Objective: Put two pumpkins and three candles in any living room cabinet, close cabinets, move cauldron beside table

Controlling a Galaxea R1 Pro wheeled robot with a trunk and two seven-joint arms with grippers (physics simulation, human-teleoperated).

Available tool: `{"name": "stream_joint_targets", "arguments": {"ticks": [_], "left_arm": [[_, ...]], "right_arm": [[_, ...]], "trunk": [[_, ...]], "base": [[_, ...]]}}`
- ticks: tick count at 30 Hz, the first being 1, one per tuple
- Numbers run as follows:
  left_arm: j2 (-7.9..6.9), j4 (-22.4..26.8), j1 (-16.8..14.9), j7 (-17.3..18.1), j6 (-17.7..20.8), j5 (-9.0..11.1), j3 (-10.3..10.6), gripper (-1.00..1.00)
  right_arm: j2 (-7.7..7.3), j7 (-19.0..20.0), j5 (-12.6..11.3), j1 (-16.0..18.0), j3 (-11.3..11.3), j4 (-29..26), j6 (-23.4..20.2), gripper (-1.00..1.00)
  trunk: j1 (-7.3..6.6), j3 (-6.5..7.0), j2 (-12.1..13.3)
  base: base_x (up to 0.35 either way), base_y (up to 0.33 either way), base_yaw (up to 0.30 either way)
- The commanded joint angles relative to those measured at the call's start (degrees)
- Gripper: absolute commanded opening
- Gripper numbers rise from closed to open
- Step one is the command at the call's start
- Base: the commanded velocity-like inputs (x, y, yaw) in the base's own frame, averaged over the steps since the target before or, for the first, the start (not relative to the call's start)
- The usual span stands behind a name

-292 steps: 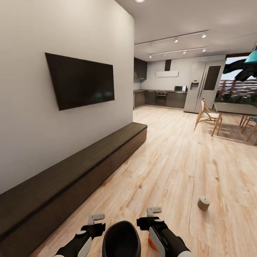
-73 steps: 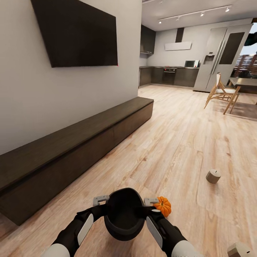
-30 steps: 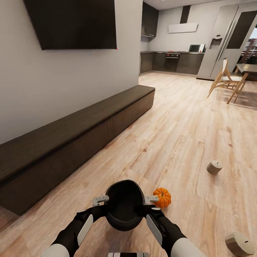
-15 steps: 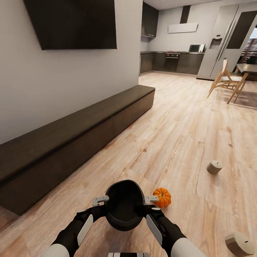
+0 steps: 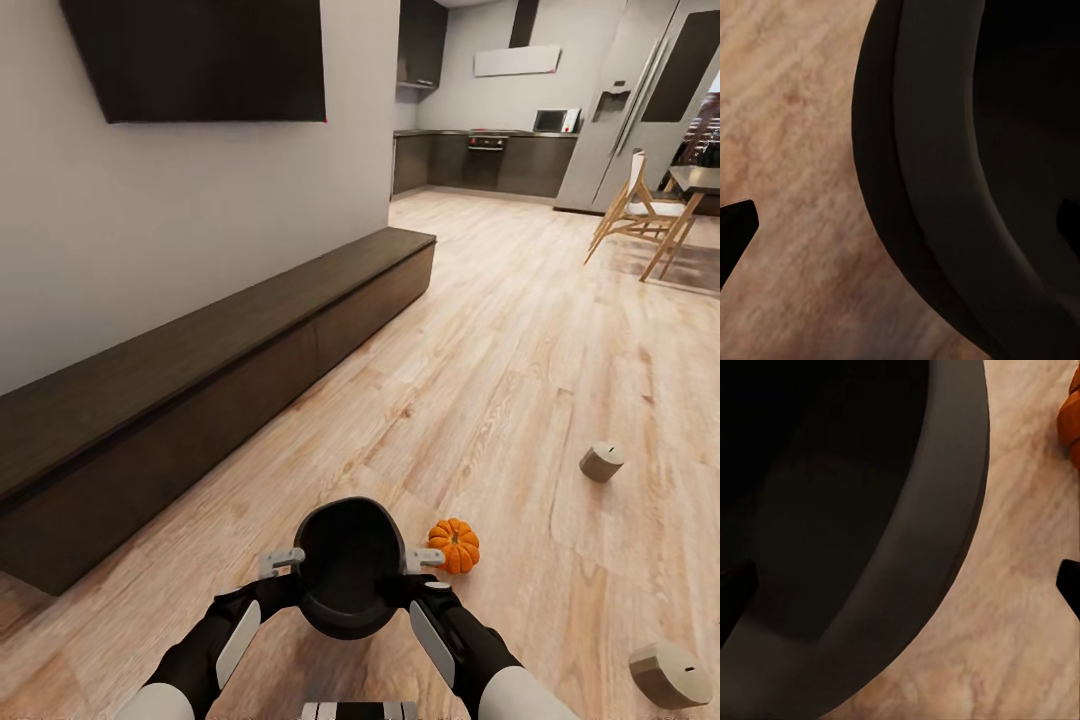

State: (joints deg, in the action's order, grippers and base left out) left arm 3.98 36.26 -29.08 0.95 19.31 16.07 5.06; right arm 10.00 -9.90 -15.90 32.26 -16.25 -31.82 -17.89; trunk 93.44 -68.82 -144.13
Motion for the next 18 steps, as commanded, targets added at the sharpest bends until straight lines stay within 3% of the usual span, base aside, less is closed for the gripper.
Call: {"name": "stream_joint_targets", "arguments": {"ticks": [1, 4, 18], "left_arm": [[-0.02, 0.08, -0.01, 0.02, 0.28, 0.26, 0.03, 1.0], [0.01, 0.08, -0.02, 0.02, 0.28, 0.29, 0.03, 1.0], [-0.02, 0.08, -0.01, 0.02, 0.28, 0.28, 0.03, 1.0]], "right_arm": [[0.0, -0.47, -0.45, 0.01, -0.18, -0.08, -0.22, 1.0], [0.0, -0.47, -0.45, 0.0, -0.18, -0.08, -0.18, 1.0], [-0.06, -0.47, -0.53, 0.0, -0.18, -0.08, -0.13, 1.0]], "trunk": [[0.01, -0.27, -0.04], [0.09, -0.94, -0.08], [0.09, -0.94, -0.08]], "base": [[0.0, 0.0, 0.0], [0.0, 0.0, 0.0], [0.0, 0.0, 0.0]]}}
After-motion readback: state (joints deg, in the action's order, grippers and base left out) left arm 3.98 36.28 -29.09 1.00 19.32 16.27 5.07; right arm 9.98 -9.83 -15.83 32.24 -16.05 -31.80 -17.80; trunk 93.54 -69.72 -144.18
